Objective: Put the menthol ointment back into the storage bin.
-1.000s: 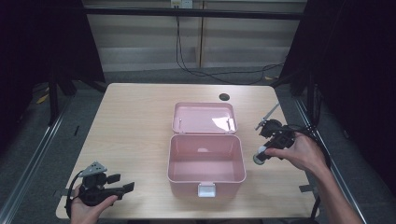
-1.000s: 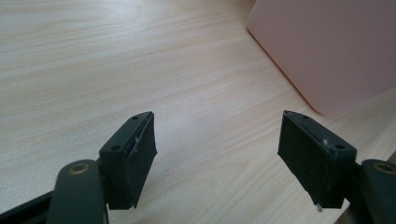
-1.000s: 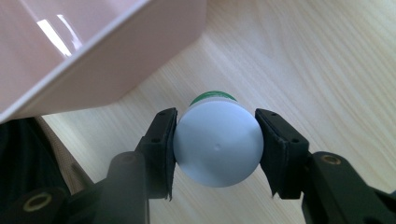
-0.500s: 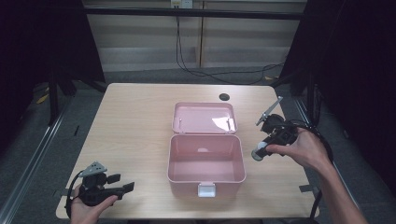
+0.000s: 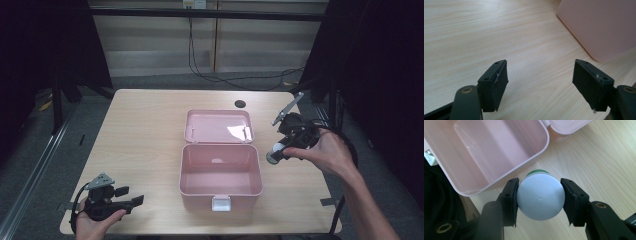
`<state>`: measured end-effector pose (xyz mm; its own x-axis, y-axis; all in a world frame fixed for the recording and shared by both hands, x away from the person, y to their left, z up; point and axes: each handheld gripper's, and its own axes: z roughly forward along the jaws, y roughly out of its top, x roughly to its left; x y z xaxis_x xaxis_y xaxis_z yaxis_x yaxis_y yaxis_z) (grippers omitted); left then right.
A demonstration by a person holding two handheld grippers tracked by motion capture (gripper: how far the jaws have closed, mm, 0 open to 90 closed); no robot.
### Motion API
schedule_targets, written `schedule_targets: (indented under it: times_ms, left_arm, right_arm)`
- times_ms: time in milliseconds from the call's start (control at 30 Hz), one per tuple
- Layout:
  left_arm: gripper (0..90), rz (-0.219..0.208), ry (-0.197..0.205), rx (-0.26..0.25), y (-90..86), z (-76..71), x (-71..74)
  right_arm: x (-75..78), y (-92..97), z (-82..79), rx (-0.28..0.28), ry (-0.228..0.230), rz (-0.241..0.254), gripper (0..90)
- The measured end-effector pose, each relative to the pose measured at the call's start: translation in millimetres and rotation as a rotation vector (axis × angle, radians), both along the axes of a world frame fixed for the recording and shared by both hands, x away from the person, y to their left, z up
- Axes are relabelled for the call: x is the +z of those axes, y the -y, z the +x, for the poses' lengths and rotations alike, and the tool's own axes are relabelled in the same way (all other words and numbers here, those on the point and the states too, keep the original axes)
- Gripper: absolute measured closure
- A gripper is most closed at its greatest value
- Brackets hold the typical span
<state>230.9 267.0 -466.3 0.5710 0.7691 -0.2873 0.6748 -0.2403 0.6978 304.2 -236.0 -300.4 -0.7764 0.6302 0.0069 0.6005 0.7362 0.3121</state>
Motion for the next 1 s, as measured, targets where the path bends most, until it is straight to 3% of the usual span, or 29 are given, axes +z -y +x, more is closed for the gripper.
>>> schedule_targets:
  times_ms: [233,500,767,1000]
  left_arm:
    - [28.1,0.000,0.001,-0.004,0.2,0.0,-0.1]
    - [27.9,-0.003,-0.003,-0.005,0.1,0.4,-0.5]
    - [26.4,-0.018,-0.005,0.006,-1.9,0.2,-0.1]
    - [25.7,-0.022,-0.006,0.011,-1.5,0.3,-0.2]
  right_arm:
    - [8.6,-8.9,-3.1,0.038,0.029,0.029,51.3]
    - [7.7,-29.7,-6.8,0.110,0.015,0.077,51.3]
    - [-0.1,-61.7,0.6,0.176,0.013,0.047,51.3]
    - [-7.7,-77.1,8.7,0.242,0.011,0.039,51.4]
